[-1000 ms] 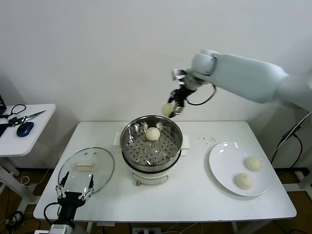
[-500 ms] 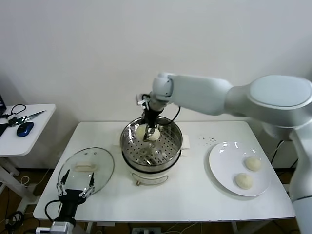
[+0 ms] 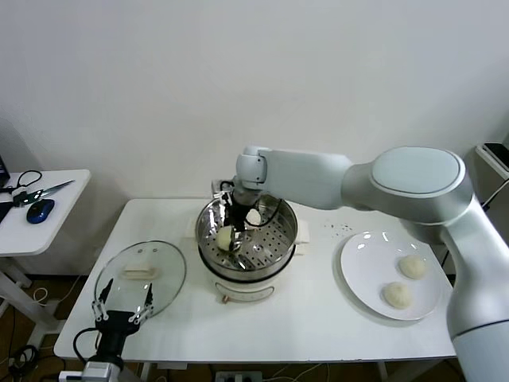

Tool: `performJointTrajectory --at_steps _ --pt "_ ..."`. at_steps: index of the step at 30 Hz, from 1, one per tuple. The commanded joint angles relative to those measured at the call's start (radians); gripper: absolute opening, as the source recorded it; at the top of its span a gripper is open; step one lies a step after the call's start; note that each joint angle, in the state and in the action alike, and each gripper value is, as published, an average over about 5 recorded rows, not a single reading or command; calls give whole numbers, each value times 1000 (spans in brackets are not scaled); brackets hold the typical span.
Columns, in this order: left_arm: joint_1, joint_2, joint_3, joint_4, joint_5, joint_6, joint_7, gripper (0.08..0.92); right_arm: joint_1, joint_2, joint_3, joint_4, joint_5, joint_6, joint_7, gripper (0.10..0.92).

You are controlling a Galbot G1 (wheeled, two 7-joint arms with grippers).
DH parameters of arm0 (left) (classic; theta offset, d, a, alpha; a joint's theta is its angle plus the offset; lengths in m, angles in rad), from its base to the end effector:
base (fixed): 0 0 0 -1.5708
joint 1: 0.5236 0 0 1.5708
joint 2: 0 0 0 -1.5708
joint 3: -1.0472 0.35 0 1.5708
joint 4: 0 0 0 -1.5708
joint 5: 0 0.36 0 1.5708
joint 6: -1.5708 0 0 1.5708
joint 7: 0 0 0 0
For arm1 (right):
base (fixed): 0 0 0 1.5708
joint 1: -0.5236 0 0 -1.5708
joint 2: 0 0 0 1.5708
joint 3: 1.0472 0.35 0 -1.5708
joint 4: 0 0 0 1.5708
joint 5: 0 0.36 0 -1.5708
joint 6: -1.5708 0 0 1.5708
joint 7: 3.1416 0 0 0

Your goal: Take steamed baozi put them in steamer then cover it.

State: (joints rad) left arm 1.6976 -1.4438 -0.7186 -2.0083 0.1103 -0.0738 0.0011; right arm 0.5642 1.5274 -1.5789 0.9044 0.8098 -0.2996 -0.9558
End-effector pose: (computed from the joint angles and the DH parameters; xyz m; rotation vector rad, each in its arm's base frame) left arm 0.1408 0.0877 -0.3432 0.1160 -2.9685 -0.4830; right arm 0.5879 0.2188 -0.1197 1.6191 -1.3020 1.3404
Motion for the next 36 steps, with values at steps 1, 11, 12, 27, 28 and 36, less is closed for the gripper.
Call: performJointTrajectory --at_steps 1,11,12,27,28,36 --pt "-3 1 1 2 2 2 0 823 -8 4 4 -3 -13 0 -2 819" --pt "-6 -2 2 -12 12 14 0 823 149 -205 37 151 -32 33 -57 823" --pt "-5 -2 2 -13 13 14 0 823 175 -240 30 179 -30 40 -65 823" --pt "2 -7 -2 -20 35 25 0 823 204 -870 12 516 -271 67 -83 823" --pt "3 -7 -4 -20 35 25 -1 823 184 -901 13 526 -303 69 -83 823" --pt "11 -9 -10 -21 42 25 -1 823 -42 -1041 84 496 -499 97 -89 823"
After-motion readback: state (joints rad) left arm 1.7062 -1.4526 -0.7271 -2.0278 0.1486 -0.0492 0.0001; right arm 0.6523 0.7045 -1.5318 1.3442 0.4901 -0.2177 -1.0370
